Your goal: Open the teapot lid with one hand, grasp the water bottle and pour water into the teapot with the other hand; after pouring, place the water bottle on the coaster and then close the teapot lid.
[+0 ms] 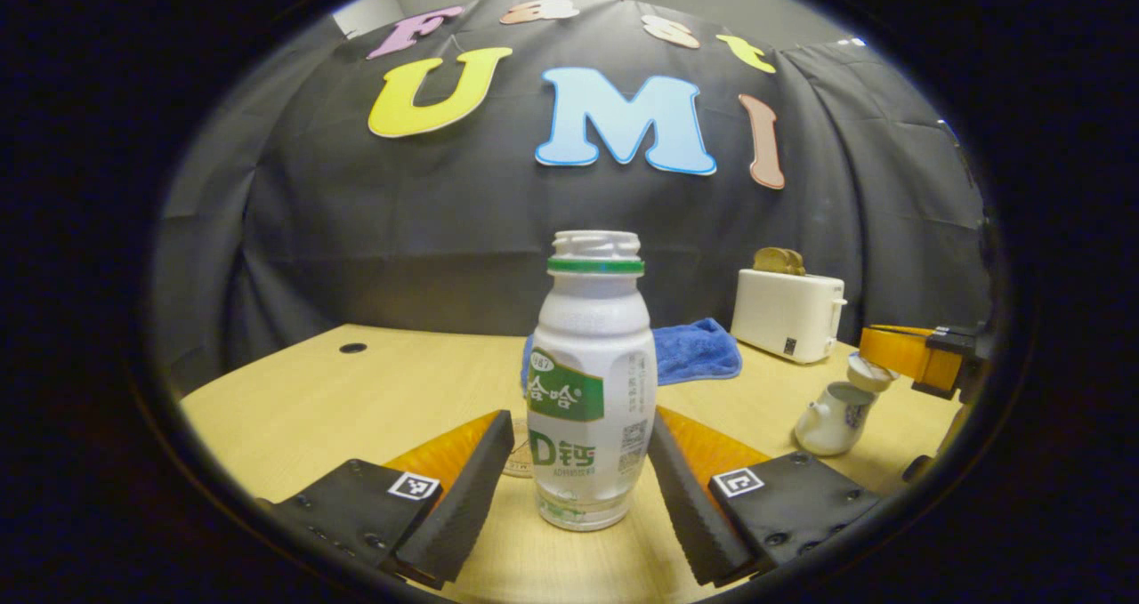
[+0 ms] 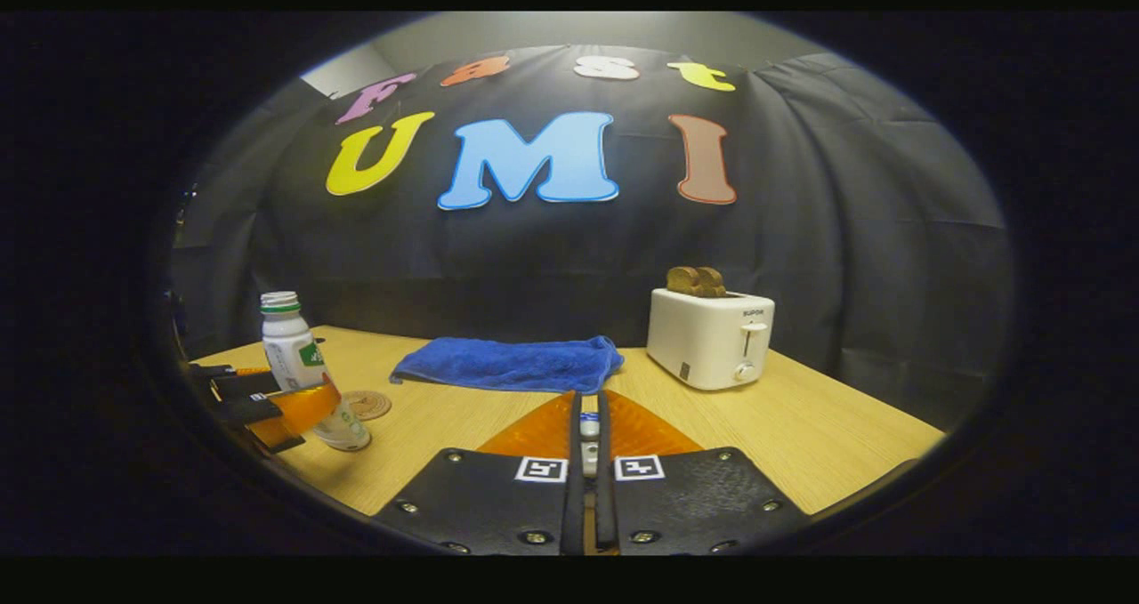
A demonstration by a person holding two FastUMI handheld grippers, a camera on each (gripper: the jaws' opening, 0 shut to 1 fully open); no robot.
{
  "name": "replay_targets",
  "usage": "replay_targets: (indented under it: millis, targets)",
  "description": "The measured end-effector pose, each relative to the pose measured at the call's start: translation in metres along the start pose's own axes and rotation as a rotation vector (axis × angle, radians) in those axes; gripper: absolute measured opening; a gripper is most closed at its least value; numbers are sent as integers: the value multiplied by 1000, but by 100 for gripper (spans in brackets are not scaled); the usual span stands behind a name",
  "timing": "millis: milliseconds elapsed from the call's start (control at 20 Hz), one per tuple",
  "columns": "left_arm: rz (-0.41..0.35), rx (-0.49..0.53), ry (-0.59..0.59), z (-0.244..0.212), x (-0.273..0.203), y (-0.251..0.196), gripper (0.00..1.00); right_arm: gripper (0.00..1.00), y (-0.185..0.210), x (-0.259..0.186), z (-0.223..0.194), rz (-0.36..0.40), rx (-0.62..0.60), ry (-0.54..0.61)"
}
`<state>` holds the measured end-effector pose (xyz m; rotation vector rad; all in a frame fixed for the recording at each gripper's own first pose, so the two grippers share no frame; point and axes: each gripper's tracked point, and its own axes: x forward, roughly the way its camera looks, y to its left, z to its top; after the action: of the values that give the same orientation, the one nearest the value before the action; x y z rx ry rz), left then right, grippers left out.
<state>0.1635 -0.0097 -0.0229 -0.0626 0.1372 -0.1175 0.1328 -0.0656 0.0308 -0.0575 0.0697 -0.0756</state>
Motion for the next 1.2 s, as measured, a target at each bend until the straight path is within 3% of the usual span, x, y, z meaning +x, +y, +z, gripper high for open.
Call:
replay_targets:
  millis: [150, 200, 300, 500, 550, 600, 700, 750, 800, 850, 950, 1150, 1200]
  targets:
    - [2, 18, -16, 5, 5, 0, 100, 5, 1, -4, 6, 9, 4, -23]
    - [2, 38, -17, 4, 6, -2, 94, 5, 2, -6, 9, 13, 2, -29]
    - [8, 82, -25, 6, 12, -3, 90, 5, 6, -13, 13, 24, -12, -42]
    - [6, 72, -9, 4, 12, -2, 79, 5, 5, -44, 10, 43, -43, -56]
    - [10, 72, -9, 3, 10, -2, 84, 5, 5, -52, 7, 47, -50, -55]
    - [12, 75, -12, 5, 8, -2, 77, 5, 4, -63, 5, 47, -56, -55]
    - [9, 92, -8, 6, 5, -5, 82, 5, 4, -81, 3, 54, -58, -55]
    - [8, 101, 0, 5, 4, -6, 76, 5, 5, -90, 0, 60, -61, -53]
    - [8, 111, 2, 6, 3, -6, 81, 5, 4, -98, -2, 60, -64, -52]
    - [13, 130, 5, 6, 4, -5, 76, 5, 2, -105, -5, 62, -66, -47]
    - [21, 187, 13, 7, 3, -6, 76, 5, 2, -121, -9, 70, -62, -41]
    - [11, 336, 19, 12, 1, -19, 76, 5, 5, -146, -12, 92, -53, -49]
    - [2, 373, 23, 12, 2, -24, 81, 5, 5, -151, -14, 95, -60, -45]
